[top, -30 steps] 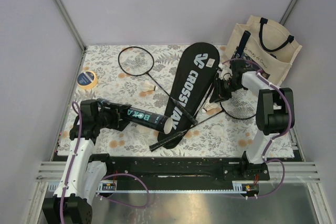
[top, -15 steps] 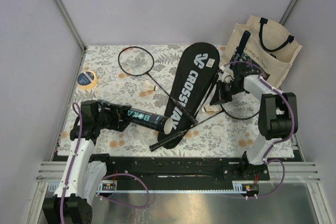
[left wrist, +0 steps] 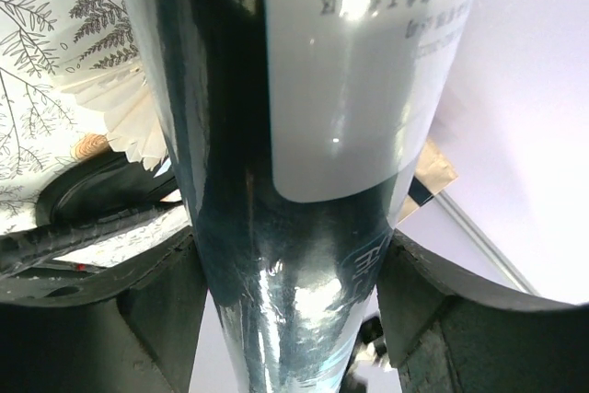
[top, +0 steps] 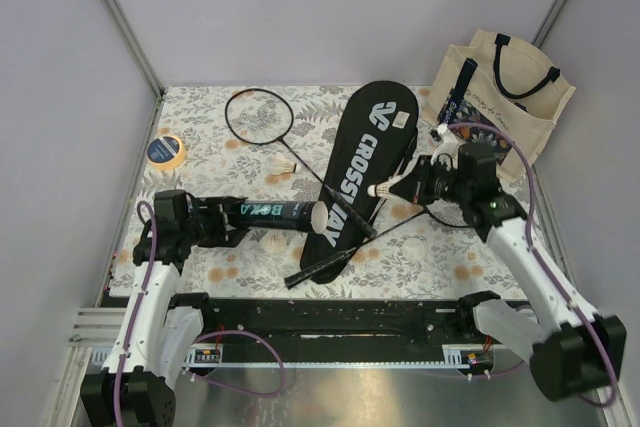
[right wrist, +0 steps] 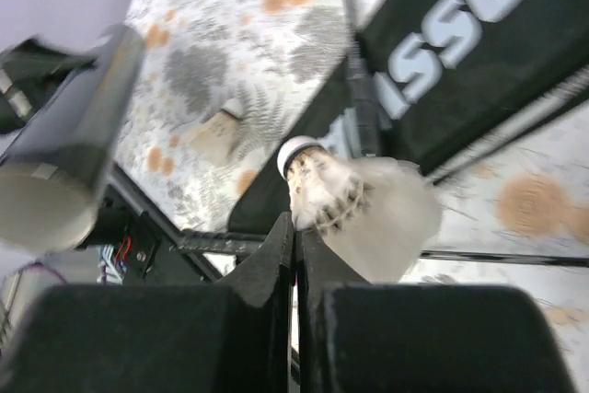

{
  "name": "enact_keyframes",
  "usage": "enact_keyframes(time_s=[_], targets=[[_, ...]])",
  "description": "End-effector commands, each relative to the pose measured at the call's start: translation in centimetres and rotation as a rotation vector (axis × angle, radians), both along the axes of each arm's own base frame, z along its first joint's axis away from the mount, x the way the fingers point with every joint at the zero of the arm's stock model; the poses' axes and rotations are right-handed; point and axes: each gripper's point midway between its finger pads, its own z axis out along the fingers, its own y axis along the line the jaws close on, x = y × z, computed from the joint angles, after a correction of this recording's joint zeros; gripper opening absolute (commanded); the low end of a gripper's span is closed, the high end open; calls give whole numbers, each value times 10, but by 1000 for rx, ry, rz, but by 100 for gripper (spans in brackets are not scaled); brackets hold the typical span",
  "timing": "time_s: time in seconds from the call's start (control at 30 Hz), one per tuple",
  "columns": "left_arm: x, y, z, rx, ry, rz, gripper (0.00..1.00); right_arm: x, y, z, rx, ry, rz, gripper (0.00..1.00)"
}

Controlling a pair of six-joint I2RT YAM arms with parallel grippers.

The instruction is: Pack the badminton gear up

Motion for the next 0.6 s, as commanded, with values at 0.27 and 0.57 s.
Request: enact_keyframes(time_s=[0.27, 0.57], targets=[[21, 18, 42, 11, -47, 140, 27, -60, 58, 102, 313, -429, -10, 0], [20, 22, 43, 41, -53, 148, 27, -79, 88, 113, 313, -437, 50, 0]])
